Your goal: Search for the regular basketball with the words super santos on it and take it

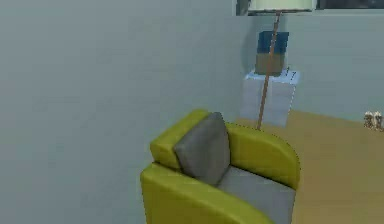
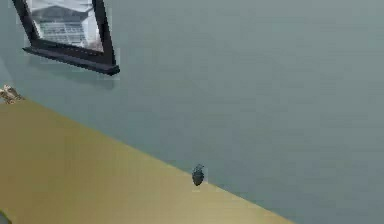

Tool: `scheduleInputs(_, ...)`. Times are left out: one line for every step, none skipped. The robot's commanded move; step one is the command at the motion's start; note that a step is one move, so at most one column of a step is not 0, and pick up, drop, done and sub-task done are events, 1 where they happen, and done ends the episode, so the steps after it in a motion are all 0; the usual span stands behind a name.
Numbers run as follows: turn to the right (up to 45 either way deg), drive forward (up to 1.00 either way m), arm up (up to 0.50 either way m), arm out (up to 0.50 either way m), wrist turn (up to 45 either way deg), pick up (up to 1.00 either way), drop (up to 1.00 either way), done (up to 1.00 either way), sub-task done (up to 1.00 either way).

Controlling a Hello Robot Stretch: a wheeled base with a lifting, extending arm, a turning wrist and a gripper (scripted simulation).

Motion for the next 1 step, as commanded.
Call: scheduleInputs(45.0, 0.0, 0.0, 0.0, 0.0, 0.0, 0.0, 0.0, 0.0)
